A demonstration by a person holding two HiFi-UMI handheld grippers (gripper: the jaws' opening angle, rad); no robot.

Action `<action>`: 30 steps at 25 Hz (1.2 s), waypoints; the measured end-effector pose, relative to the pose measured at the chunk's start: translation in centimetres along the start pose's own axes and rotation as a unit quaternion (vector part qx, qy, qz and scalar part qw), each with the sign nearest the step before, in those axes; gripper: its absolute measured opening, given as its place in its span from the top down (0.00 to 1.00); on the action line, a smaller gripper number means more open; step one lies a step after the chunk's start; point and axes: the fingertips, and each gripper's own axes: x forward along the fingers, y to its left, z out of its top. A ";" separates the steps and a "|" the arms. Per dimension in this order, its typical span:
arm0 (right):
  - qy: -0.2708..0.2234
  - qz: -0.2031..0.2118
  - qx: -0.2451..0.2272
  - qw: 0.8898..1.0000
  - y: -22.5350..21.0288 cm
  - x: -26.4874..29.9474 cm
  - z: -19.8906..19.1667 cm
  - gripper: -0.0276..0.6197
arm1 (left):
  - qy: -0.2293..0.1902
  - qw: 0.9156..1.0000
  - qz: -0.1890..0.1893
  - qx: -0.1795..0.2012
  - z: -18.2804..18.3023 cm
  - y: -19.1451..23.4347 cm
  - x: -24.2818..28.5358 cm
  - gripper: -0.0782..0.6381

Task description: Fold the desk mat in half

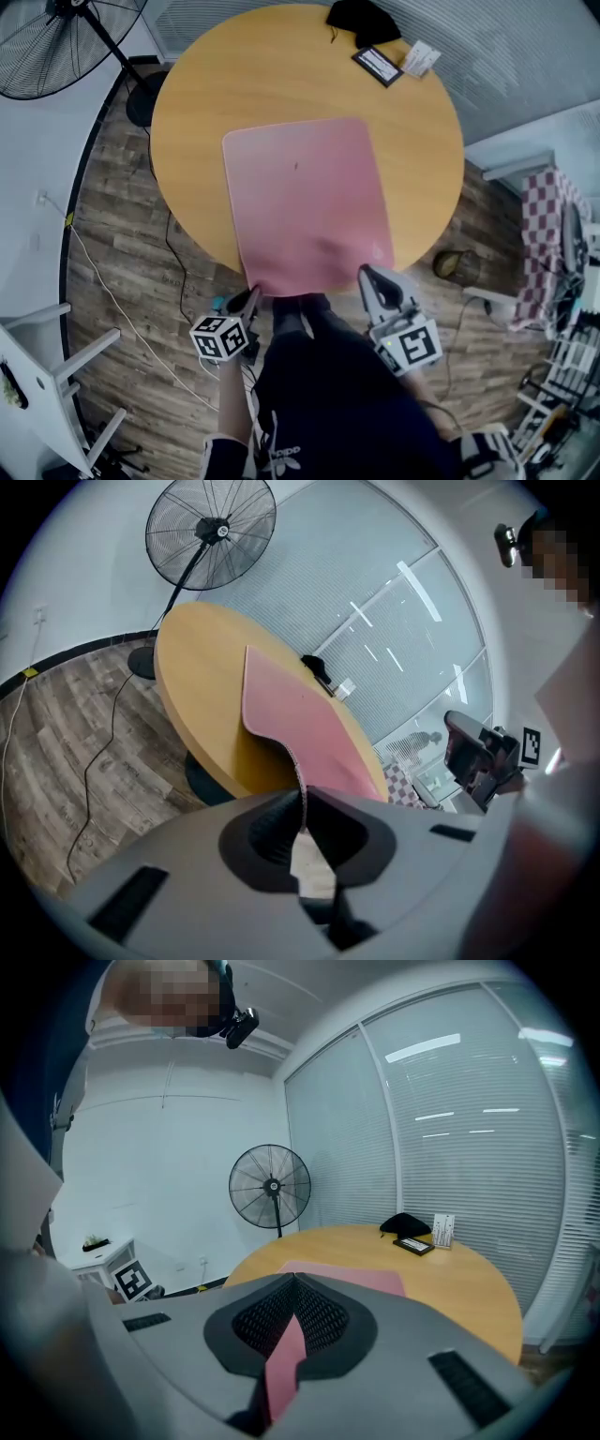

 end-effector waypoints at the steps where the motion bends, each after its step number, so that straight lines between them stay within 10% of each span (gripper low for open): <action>1: -0.002 -0.004 -0.001 1.000 0.0 0.0 0.1 0.95 | -0.005 1.000 -0.004 0.003 0.6 -0.1 0.0 0.86; 30: -0.073 -0.071 0.022 0.995 -6.4 -1.0 2.8 0.95 | -0.029 0.993 -0.029 0.114 11.6 -6.1 6.0 0.86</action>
